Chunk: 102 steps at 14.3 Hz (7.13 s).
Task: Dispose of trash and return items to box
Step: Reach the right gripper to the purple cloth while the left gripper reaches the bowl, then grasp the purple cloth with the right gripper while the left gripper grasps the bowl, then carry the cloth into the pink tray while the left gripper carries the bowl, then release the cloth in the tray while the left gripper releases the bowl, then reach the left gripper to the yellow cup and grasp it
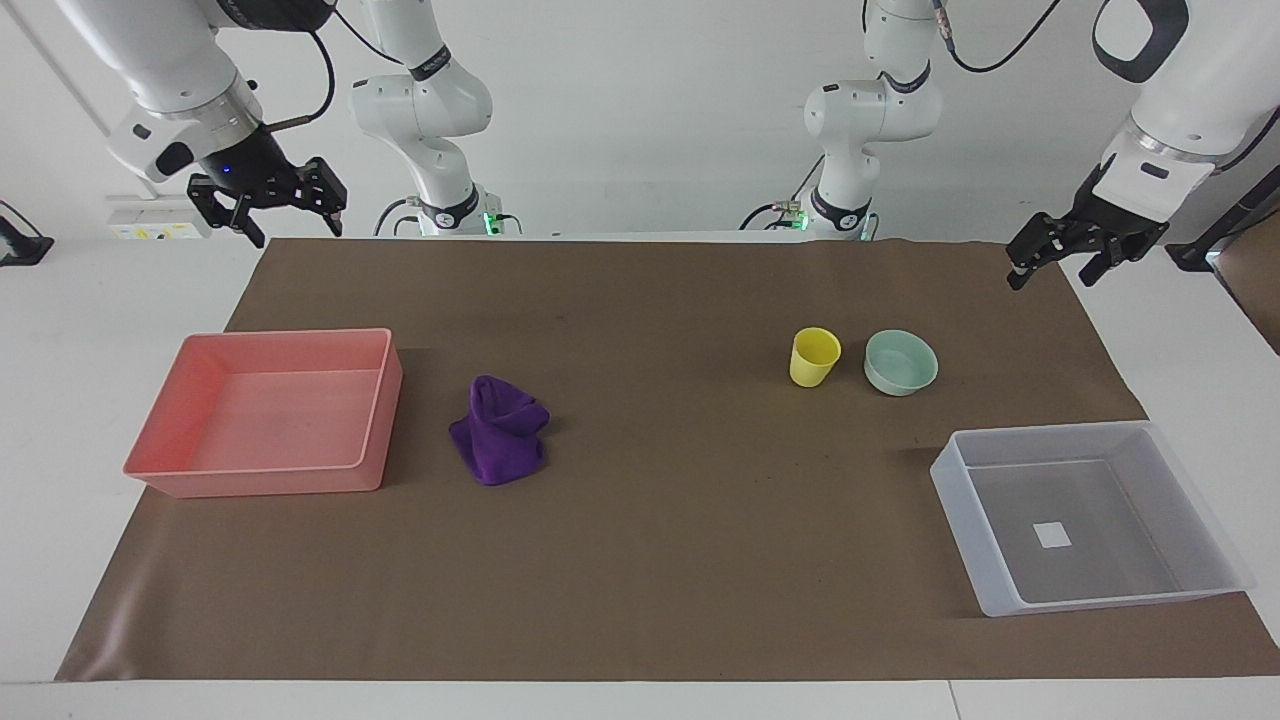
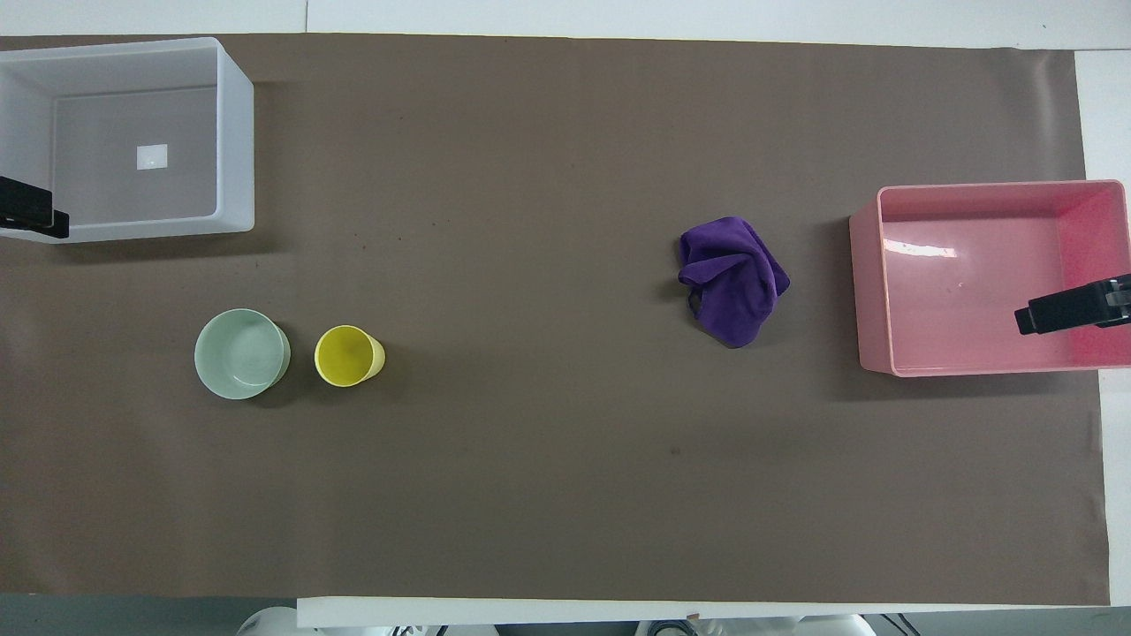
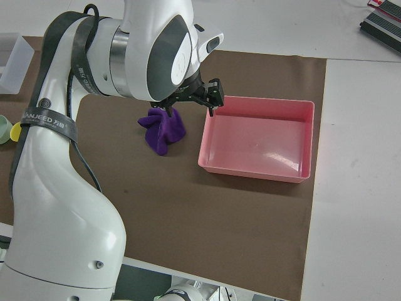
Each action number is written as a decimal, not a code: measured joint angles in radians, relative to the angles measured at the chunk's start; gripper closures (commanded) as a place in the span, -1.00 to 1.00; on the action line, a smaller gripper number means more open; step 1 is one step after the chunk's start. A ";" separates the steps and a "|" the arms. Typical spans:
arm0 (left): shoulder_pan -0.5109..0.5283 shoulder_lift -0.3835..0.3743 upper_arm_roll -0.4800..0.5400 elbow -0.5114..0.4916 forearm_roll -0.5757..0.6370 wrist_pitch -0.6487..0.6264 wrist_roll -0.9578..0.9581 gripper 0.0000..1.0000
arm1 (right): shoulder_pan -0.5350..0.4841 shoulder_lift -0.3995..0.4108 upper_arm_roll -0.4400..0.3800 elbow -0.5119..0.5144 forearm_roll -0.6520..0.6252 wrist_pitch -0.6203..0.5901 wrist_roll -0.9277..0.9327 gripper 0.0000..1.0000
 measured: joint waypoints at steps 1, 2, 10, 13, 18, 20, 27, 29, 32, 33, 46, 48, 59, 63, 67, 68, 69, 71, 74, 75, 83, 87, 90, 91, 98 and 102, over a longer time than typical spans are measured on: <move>0.000 0.000 0.000 -0.001 0.000 0.000 0.000 -1.00 | 0.000 0.000 0.000 0.000 0.000 0.000 0.000 -0.98; 0.000 0.000 0.000 -0.002 0.000 0.000 0.000 -1.00 | 0.000 0.000 0.000 0.000 0.000 0.001 0.000 -0.98; 0.000 -0.092 0.000 -0.267 0.000 0.170 -0.020 -1.00 | 0.118 0.071 0.008 -0.070 0.007 0.194 0.065 -0.95; 0.000 -0.142 0.000 -0.489 0.000 0.297 -0.074 -1.00 | 0.210 0.180 0.011 -0.090 0.009 0.325 0.120 -0.95; -0.001 -0.145 -0.002 -0.721 0.000 0.398 -0.081 -1.00 | 0.320 0.283 0.012 -0.265 0.010 0.653 0.181 -0.94; 0.000 -0.145 -0.001 -0.788 0.000 0.440 -0.082 -1.00 | 0.329 0.310 0.012 -0.345 0.010 0.761 0.181 -0.92; 0.000 -0.144 0.000 -0.937 0.000 0.613 -0.095 1.00 | 0.328 0.404 0.008 -0.374 0.010 0.895 0.134 0.95; 0.000 -0.144 0.000 -0.937 0.000 0.616 -0.096 1.00 | 0.327 0.402 0.007 -0.363 0.010 0.895 0.134 0.99; -0.001 -0.150 -0.002 -0.927 -0.008 0.619 -0.096 1.00 | 0.314 0.381 0.005 -0.340 0.010 0.891 0.134 0.99; -0.001 -0.150 -0.002 -0.922 -0.008 0.619 -0.096 1.00 | 0.310 0.364 0.004 -0.328 0.010 0.873 0.134 0.99; 0.012 -0.150 0.016 -0.595 -0.009 0.316 -0.097 1.00 | 0.002 0.000 -0.012 -0.242 0.006 0.353 0.009 0.99; 0.034 -0.129 0.018 -0.522 -0.020 0.315 -0.104 1.00 | -0.096 0.000 -0.017 -0.276 0.006 0.352 -0.030 0.99; 0.145 0.348 0.020 -0.073 -0.096 0.599 -0.107 1.00 | -0.191 0.129 -0.017 -0.432 0.006 0.560 -0.057 0.37; 0.145 0.426 0.020 -0.081 -0.096 0.667 -0.107 0.91 | -0.196 0.174 -0.013 -0.431 0.006 0.591 -0.071 -0.99; 0.145 0.442 0.020 -0.083 -0.096 0.697 -0.106 -0.90 | -0.161 0.165 0.000 -0.367 0.010 0.520 -0.071 -0.99; 0.143 0.441 0.020 -0.083 -0.095 0.701 -0.106 -0.99 | -0.139 0.157 0.002 -0.340 0.012 0.488 -0.064 -0.99; 0.142 0.440 0.019 -0.082 -0.095 0.704 -0.106 -1.00 | -0.106 0.146 0.003 -0.312 0.013 0.448 -0.030 -0.99; 0.140 0.423 0.017 -0.079 -0.094 0.696 -0.106 -1.00 | -0.023 0.116 0.007 -0.259 0.013 0.353 0.085 -0.99; 0.119 0.325 0.015 -0.071 -0.094 0.518 -0.106 -1.00 | 0.065 0.088 0.013 -0.155 0.013 0.201 0.187 -0.99; 0.103 0.277 0.013 -0.071 -0.094 0.419 -0.106 -1.00 | 0.070 0.086 0.013 -0.118 0.016 0.155 0.195 -0.99; -0.249 -0.105 0.000 -0.600 -0.094 0.393 -0.364 -0.99 | 0.039 0.114 0.003 0.170 0.029 -0.123 0.191 -1.00; -0.339 -0.126 -0.003 -0.782 -0.094 0.527 -0.432 -0.95 | -0.008 0.148 0.000 0.195 0.040 -0.127 0.156 -1.00; -0.339 -0.125 0.006 -0.817 -0.094 0.573 -0.432 -0.71 | -0.004 0.156 0.001 0.192 0.044 -0.127 0.155 -1.00; -0.339 -0.125 0.008 -0.818 -0.094 0.575 -0.432 -0.14 | 0.000 0.157 0.001 0.189 0.044 -0.127 0.155 -1.00; -0.338 -0.124 0.011 -0.818 -0.094 0.599 -0.432 1.00 | 0.001 0.157 0.004 0.185 0.044 -0.127 0.155 -1.00; -0.338 -0.125 0.011 -0.817 -0.096 0.607 -0.432 1.00 | 0.001 0.157 0.005 0.182 0.044 -0.127 0.155 -1.00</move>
